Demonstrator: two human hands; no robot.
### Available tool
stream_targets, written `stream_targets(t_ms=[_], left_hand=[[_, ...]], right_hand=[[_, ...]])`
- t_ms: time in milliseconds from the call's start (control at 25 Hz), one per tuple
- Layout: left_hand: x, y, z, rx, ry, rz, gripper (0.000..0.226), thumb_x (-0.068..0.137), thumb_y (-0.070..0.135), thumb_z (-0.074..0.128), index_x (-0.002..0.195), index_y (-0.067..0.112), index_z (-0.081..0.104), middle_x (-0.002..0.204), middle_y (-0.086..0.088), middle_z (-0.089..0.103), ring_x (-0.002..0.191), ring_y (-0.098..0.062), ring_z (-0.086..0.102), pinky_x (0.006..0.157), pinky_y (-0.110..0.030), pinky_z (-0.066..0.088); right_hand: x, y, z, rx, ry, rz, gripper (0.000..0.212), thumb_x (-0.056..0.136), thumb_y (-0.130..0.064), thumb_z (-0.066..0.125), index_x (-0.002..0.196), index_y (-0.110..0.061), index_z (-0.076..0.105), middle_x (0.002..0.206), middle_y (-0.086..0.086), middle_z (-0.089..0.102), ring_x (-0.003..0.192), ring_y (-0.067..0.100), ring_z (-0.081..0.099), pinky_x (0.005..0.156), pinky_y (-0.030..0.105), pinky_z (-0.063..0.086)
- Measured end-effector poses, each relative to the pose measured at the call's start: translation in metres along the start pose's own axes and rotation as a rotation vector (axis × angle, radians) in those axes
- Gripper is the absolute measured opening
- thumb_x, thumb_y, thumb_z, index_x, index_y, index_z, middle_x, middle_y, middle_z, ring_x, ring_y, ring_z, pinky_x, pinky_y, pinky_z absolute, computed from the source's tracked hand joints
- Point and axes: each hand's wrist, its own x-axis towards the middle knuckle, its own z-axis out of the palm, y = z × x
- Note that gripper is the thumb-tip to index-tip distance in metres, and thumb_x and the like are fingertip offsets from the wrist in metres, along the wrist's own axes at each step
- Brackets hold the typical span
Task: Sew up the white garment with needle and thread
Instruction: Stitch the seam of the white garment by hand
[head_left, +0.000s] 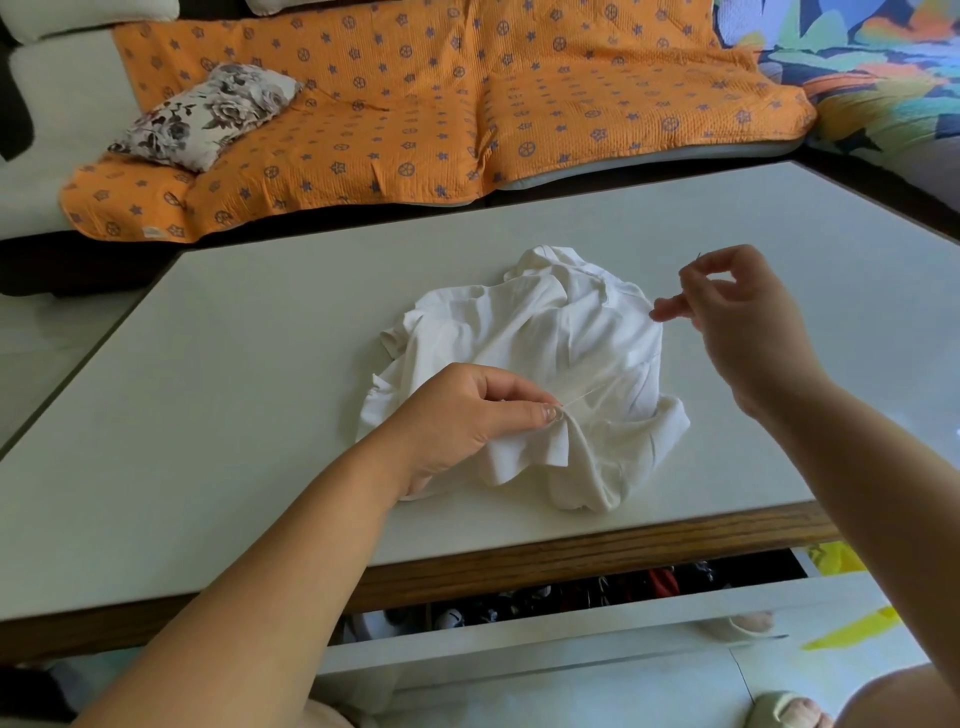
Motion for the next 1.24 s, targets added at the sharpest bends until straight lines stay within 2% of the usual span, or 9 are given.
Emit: stream_targets(t_ms=[40,120,360,480,600,720,880,1160,1240], left_hand=[[0.0,0.0,-0.001,-0.006,-0.008,-0.002,0.009,0.085,0.016,0.073,0.089,0.02,0.079,0.095,0.002,0.077,0.1,-0.009,0.068,0.102,-0.029,0.047],[-0.001,-0.001,-0.002,-0.012,-0.012,-0.005,0.009,0.085,0.015,0.072,0.089,0.019,0.079,0.096,0.001,0.077,0.102,-0.01,0.068,0.104,-0.031,0.046],[-0.001,-0.001,-0.004,-0.014,-0.024,-0.015,0.011,0.085,0.013,0.072,0.086,0.021,0.079,0.094,0.003,0.077,0.098,-0.007,0.069,0.102,-0.027,0.046],[-0.001,0.0,-0.004,-0.009,-0.013,-0.015,0.009,0.084,0.015,0.073,0.086,0.021,0.08,0.094,0.003,0.077,0.099,-0.007,0.069,0.103,-0.029,0.046],[-0.001,0.002,-0.004,0.026,0.009,0.007,0.008,0.084,0.021,0.074,0.088,0.025,0.079,0.096,0.003,0.077,0.1,-0.01,0.069,0.102,-0.031,0.048],[-0.001,0.002,-0.003,0.081,0.033,0.038,0.008,0.085,0.023,0.073,0.088,0.027,0.079,0.094,0.003,0.077,0.099,-0.009,0.069,0.101,-0.031,0.049],[-0.001,0.002,-0.007,0.152,0.059,0.051,0.006,0.084,0.024,0.075,0.088,0.027,0.078,0.093,0.0,0.076,0.097,-0.011,0.069,0.101,-0.031,0.05],[-0.002,0.003,-0.01,0.202,0.07,0.087,0.007,0.085,0.022,0.075,0.09,0.024,0.078,0.088,0.001,0.075,0.091,-0.011,0.069,0.093,-0.028,0.052],[-0.001,0.003,-0.011,0.205,0.074,0.089,0.006,0.084,0.022,0.075,0.088,0.025,0.078,0.083,0.004,0.074,0.086,-0.006,0.068,0.089,-0.025,0.052]], right_hand=[[-0.001,0.002,-0.001,-0.085,-0.011,-0.033,0.006,0.1,-0.029,0.047,0.102,-0.024,0.051,0.08,-0.004,0.074,0.079,0.012,0.062,0.061,0.026,0.042],[-0.001,0.004,-0.002,-0.195,-0.037,-0.076,0.008,0.101,-0.027,0.046,0.103,-0.022,0.052,0.079,-0.007,0.072,0.069,0.007,0.055,0.054,0.025,0.034],[-0.005,0.007,-0.003,-0.371,-0.123,-0.067,0.008,0.1,-0.025,0.047,0.101,-0.021,0.054,0.079,-0.003,0.072,0.069,0.011,0.059,0.054,0.027,0.037],[-0.028,-0.013,0.005,-0.243,-0.242,-0.059,0.008,0.099,-0.023,0.053,0.093,-0.021,0.058,0.071,0.0,0.072,0.067,0.02,0.069,0.059,0.028,0.051],[-0.066,-0.032,0.014,-0.093,-0.466,0.037,0.01,0.099,-0.022,0.055,0.09,-0.018,0.058,0.075,-0.001,0.074,0.056,0.022,0.071,0.048,0.027,0.051],[-0.089,-0.031,0.017,-0.13,-0.566,0.079,0.01,0.099,-0.022,0.054,0.091,-0.018,0.059,0.072,-0.002,0.075,0.057,0.021,0.072,0.061,0.028,0.056],[-0.084,-0.027,0.015,-0.066,-0.515,0.099,0.007,0.097,-0.015,0.059,0.095,-0.016,0.066,0.069,0.004,0.076,0.065,0.021,0.074,0.077,0.035,0.061],[-0.082,-0.028,0.013,-0.106,-0.551,0.107,0.015,0.092,-0.005,0.06,0.091,-0.014,0.072,0.068,0.005,0.076,0.067,0.02,0.075,0.074,0.029,0.061],[-0.08,-0.028,0.012,-0.129,-0.567,0.117,0.014,0.091,-0.004,0.06,0.089,-0.012,0.072,0.069,0.004,0.076,0.067,0.019,0.075,0.075,0.029,0.061]])
